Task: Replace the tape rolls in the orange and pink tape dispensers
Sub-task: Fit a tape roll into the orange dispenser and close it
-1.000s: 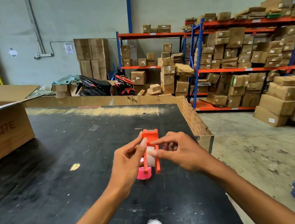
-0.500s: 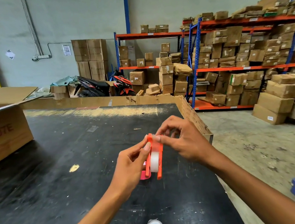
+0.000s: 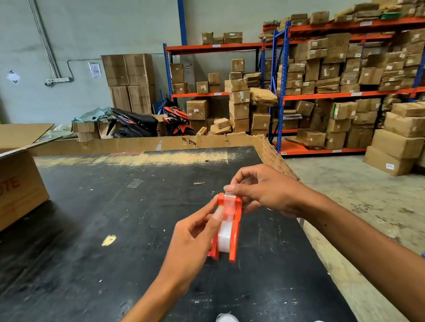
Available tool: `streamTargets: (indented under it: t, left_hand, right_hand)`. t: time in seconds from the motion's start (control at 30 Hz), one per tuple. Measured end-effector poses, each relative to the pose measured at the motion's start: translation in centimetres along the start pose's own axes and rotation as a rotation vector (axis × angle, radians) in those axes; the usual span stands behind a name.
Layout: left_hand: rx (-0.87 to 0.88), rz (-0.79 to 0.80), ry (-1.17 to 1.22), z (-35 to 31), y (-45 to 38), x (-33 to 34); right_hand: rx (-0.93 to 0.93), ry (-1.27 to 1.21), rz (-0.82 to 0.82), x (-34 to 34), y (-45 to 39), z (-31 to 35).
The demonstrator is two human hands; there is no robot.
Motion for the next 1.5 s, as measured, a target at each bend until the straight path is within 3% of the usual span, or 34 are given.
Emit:
streamTargets:
  t: [0.57,0.73,0.97,1.13,1.4,1.5]
  left_hand:
    - [-0.031,0.14,0.053,1.3,0.3,0.9]
    - [-0.063,0.098,0.104,1.5,0.1,1.2]
    - [-0.311,-0.042,0.128,5.3,-2.5,1.6]
    - [-0.49,-0.089,0.04,8.9,-4.6,3.6]
    - [-0.548,0.0,-0.044,12.4,-7.2,6.6]
    - [-0.564,0.007,-0.066,13.3,-7.7,7.2]
  right_hand:
    - [0.064,-0.045,0.066,-0.5,-0.2,-1.4]
    - [0.074,-0.08,0.009,-0.7,-0.7,-2.5]
    - [0.212,-0.208,-0.181,-2.3,-0.7,-7.4]
    - [0.304,-0.219,-0.16,-0.5,-1.0,-12.7]
    - [0.355,-0.249,-0.265,-0.8,-4.3,-18.3]
    - [0.358,-0.136,-0.286,-1.2,-5.3,-19.4]
Point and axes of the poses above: each hand's wrist, its own y-axis away from the middle knuckle, its own x-axis out of the palm, z = x × y, the point moved 7 cm from there along -y, towards the middle knuckle, and after that the axes turned 5 degrees about -y, right-handed, at the moved point
